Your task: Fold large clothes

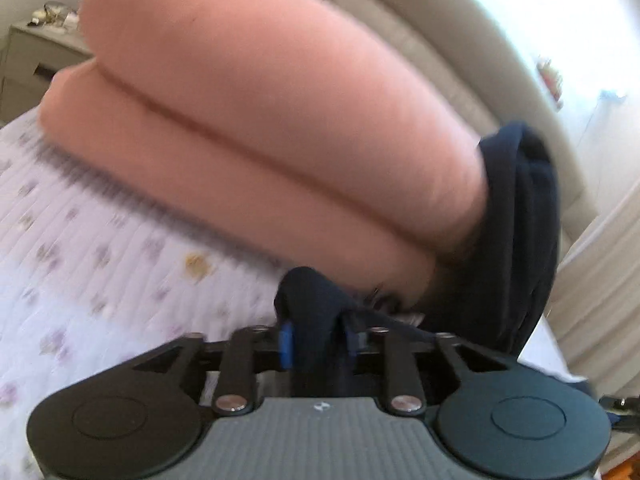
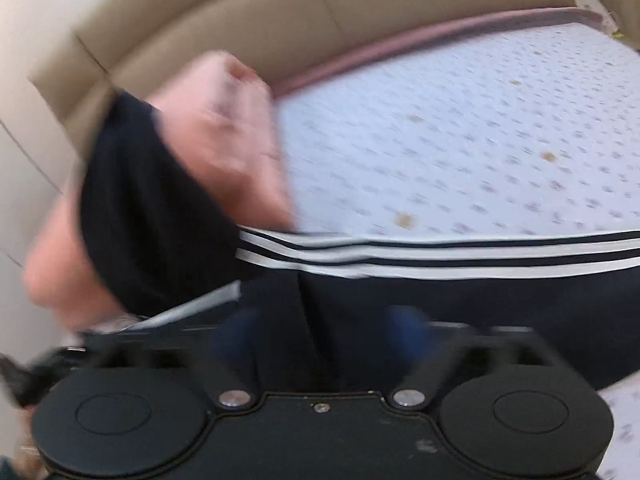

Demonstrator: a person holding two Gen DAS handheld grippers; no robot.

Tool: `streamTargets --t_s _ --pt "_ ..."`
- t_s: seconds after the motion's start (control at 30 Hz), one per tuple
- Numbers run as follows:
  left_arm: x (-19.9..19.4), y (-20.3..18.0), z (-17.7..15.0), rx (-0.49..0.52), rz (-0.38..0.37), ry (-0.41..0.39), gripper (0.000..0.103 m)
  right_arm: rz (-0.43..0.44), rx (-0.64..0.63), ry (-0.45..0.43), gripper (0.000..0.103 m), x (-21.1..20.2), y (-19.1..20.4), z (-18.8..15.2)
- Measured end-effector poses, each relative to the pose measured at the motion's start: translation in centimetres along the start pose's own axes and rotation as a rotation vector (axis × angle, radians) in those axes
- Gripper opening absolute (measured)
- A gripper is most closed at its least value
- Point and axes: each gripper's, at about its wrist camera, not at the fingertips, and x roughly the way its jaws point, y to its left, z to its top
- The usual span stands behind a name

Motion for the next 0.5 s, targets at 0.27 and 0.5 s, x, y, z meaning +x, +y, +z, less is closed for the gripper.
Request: streamTargets --t_s 0.27,0.5 --pt "-4.5 -1.8 -5.6 0.213 -0.126 0.312 0.069 0.127 0.05 0.172 0.103 7.0 -1.6 -4.0" --pt "-6.0 -3.3 -8.5 0.378 -0.086 0.316 0.022 0.112 -0.063 0.051 0.014 7.1 2.1 -5.2"
